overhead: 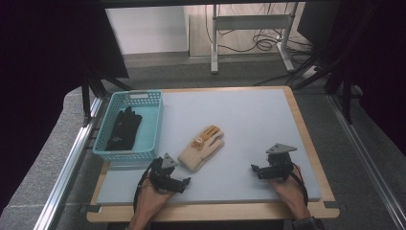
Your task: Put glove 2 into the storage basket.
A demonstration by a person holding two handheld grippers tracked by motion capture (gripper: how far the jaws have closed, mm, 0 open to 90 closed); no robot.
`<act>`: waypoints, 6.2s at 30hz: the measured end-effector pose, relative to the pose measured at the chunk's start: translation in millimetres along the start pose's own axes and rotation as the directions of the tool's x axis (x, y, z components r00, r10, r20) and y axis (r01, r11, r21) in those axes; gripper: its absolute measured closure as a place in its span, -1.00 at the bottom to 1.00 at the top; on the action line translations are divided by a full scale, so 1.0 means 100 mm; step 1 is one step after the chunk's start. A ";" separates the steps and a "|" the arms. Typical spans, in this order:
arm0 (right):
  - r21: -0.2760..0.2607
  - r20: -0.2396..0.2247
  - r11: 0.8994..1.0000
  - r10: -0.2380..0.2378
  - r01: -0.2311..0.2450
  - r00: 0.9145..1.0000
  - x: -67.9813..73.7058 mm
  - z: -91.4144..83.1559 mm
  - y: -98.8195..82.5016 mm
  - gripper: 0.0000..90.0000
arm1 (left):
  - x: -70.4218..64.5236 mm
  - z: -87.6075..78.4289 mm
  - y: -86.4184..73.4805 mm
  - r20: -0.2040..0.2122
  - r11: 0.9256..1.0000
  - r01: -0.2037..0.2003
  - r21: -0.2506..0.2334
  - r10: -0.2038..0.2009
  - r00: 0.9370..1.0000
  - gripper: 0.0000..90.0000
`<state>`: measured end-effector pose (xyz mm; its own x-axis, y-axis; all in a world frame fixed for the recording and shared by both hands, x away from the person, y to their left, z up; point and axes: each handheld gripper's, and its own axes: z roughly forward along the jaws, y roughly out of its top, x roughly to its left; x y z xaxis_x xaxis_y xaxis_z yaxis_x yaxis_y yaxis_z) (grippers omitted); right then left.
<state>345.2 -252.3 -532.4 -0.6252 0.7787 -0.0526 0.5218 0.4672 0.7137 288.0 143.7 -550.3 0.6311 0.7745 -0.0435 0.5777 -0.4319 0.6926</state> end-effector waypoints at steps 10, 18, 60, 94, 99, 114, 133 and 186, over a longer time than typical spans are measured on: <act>0.000 0.000 1.000 -0.001 0.001 1.000 0.00 0.00 0.00 -0.85 | 0.01 -0.01 0.16 0.033 1.000 0.004 0.028 -0.005 0.999 -0.88; -0.001 -0.002 1.000 -0.002 0.002 1.000 -0.01 0.00 0.00 -0.85 | 0.03 -0.06 0.59 0.034 1.000 -0.019 0.011 0.019 0.999 -0.89; 0.001 0.000 1.000 0.001 -0.001 1.000 0.00 0.00 0.00 -0.85 | -0.06 0.67 1.21 0.094 0.977 -0.074 0.202 0.056 0.994 0.22; 0.000 0.000 1.000 0.001 -0.001 1.000 0.00 0.00 0.00 -0.85 | 1.00 -0.41 1.59 -0.151 0.984 0.142 0.108 -0.125 0.981 0.20; 0.000 -0.001 1.000 0.001 -0.001 1.000 0.00 0.00 0.00 -0.85 | 1.26 -0.57 1.51 -0.226 0.975 0.194 0.105 -0.166 0.960 0.19; -0.001 0.000 1.000 -0.002 0.002 1.000 -0.01 0.00 0.00 -0.85 | 1.99 -0.63 1.12 -0.370 0.912 0.393 0.118 -0.327 0.870 0.18; -0.002 -0.001 1.000 0.000 0.000 1.000 0.00 0.00 0.00 -0.85 | 2.16 0.14 1.03 -0.317 0.819 0.500 0.282 -0.412 0.854 -0.30; -0.001 0.000 1.000 0.000 0.000 1.000 0.00 0.00 0.00 -0.85 | 2.13 -0.36 0.96 -0.213 0.917 0.380 0.124 -0.350 0.912 -0.46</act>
<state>345.3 -252.8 -532.5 -0.6252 0.7787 -0.0521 0.5213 0.4664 0.7146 458.6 283.9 -467.3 0.2636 0.9560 -0.1288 0.8335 -0.1585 0.5294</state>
